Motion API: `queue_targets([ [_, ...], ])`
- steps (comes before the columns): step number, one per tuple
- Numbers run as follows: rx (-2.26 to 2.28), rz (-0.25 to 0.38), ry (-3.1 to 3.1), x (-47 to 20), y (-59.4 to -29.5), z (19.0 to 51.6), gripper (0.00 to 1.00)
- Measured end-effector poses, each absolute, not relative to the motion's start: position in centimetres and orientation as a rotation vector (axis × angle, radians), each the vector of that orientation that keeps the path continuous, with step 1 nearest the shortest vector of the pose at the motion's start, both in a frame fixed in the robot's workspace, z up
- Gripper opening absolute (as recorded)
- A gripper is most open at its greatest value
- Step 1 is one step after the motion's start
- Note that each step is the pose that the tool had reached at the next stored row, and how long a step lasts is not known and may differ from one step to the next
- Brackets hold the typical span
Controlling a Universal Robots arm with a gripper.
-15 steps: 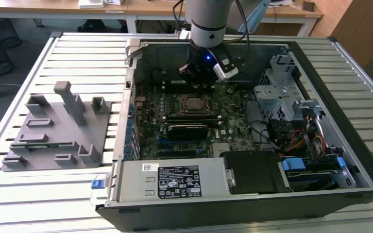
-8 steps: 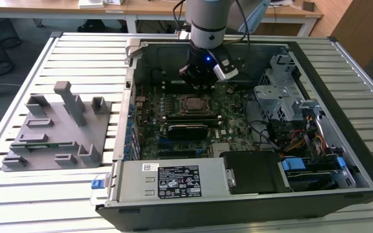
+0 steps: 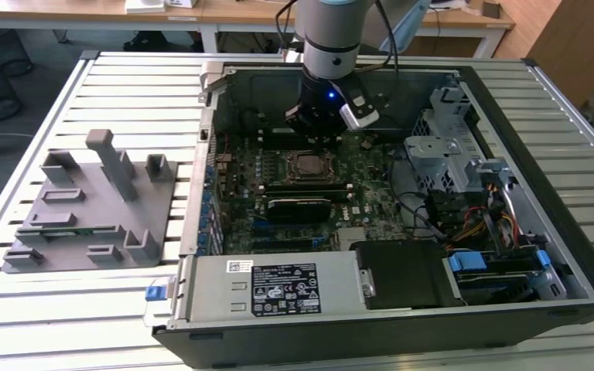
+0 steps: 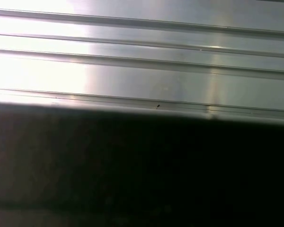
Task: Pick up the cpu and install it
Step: 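Install the first cpu locking lever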
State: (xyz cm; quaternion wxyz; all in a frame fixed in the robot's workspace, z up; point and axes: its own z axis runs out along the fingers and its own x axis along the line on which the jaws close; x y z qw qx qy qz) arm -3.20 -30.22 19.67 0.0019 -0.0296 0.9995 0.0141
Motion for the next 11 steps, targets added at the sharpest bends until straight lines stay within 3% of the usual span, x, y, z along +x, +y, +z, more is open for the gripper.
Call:
queue_targets([
  [11, -0.093, 0.044, 3.136, -3.2, -30.22, 19.91, 0.11],
])
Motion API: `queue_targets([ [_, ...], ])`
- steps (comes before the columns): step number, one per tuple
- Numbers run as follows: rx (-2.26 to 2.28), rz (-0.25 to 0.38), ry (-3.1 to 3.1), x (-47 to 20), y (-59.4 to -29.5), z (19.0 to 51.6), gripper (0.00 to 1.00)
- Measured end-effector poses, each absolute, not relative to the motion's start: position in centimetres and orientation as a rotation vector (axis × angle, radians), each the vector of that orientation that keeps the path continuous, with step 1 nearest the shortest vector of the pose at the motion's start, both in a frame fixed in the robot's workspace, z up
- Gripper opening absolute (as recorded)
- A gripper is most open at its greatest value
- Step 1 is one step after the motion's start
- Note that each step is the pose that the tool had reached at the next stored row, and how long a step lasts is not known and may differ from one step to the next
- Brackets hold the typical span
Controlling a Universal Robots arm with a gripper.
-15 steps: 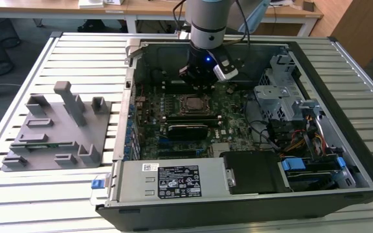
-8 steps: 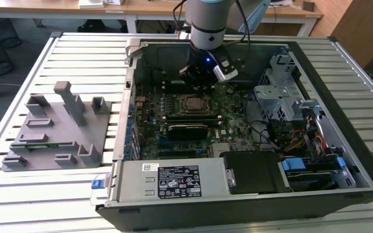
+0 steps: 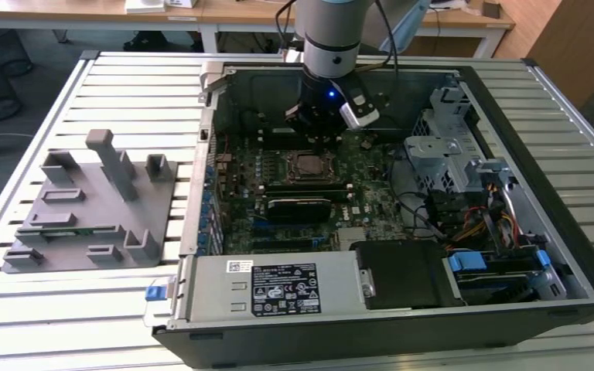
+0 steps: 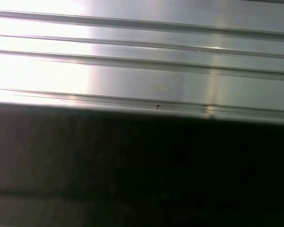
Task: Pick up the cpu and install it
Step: 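Install the first cpu locking lever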
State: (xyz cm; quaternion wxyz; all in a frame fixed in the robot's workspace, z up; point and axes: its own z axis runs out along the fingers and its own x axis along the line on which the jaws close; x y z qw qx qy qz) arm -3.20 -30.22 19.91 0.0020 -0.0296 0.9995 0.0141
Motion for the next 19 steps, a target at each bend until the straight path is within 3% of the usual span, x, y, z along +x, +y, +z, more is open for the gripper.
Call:
queue_targets([
  [19, -0.093, 0.011, 3.14, -3.17, -30.24, 19.76, 0.11],
])
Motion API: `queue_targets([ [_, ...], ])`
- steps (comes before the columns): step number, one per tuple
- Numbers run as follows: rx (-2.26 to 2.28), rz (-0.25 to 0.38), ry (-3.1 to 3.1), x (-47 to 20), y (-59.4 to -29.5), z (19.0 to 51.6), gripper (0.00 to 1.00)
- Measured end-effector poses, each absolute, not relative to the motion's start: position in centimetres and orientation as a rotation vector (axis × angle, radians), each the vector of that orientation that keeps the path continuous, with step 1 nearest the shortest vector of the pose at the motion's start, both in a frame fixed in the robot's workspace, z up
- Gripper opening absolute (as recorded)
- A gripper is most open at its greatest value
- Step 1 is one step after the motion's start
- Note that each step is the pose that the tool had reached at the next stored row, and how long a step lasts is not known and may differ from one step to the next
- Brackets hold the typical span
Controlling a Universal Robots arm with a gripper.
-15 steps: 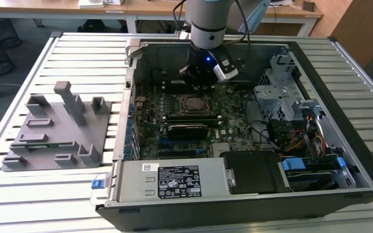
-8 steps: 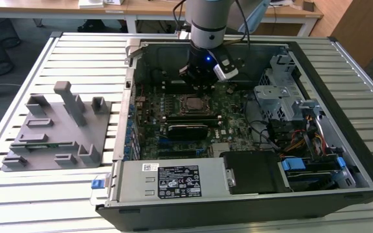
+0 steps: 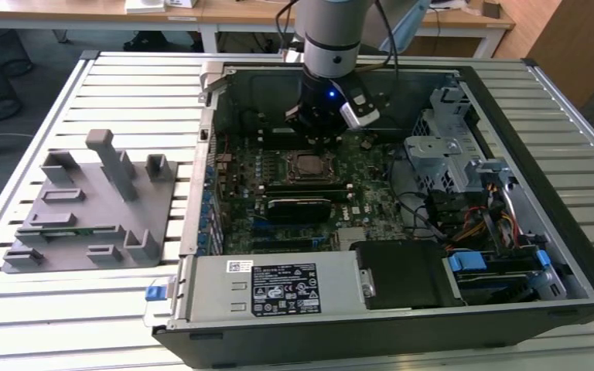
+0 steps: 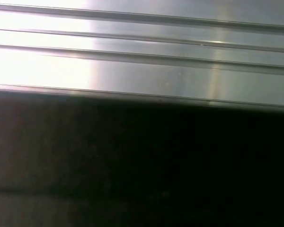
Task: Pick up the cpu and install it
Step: 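Install the first cpu locking lever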
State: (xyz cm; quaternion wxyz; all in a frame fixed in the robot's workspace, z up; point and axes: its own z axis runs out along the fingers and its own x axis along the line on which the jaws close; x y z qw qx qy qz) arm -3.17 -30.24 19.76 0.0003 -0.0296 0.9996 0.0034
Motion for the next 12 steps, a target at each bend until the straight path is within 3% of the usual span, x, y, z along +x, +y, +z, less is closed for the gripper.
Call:
queue_targets([
  [6, -0.093, 0.015, 3.14, -3.15, -30.27, 19.48, 0.11],
  [12, -0.093, 0.114, 3.138, -3.16, -30.27, 19.53, 0.11],
])
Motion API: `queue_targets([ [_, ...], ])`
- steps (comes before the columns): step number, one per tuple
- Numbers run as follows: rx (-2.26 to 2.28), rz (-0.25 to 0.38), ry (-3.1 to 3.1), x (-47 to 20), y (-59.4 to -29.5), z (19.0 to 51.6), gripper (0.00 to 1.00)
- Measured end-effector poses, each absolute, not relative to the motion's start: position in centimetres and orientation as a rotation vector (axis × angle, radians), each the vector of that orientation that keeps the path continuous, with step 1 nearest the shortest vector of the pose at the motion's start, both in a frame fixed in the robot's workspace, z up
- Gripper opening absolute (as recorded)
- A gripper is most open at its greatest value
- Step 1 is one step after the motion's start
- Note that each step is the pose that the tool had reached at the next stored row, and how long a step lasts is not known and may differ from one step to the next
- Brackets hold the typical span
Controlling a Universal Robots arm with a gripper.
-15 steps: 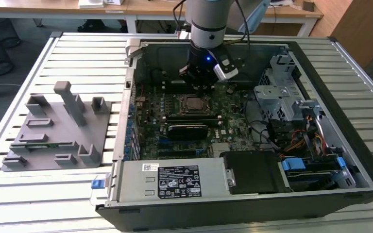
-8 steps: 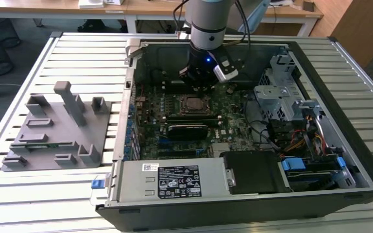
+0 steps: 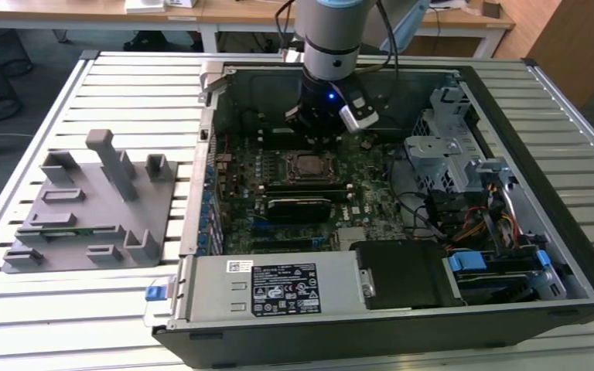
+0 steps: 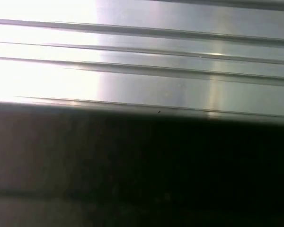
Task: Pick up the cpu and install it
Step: 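Install the first cpu locking lever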
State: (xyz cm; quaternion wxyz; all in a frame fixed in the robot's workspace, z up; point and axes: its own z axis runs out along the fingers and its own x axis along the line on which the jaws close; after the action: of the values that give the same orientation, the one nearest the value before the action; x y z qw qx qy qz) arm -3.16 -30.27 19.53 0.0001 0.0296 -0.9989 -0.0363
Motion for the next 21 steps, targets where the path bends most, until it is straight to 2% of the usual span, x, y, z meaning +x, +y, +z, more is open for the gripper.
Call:
queue_targets([
  [7, 0.093, -0.125, -3.139, -3.1, -30.2, 20.9, 0.11],
  [21, 0.093, -0.124, -3.139, -3.1, -31.1, 20.9, 0.11],
])
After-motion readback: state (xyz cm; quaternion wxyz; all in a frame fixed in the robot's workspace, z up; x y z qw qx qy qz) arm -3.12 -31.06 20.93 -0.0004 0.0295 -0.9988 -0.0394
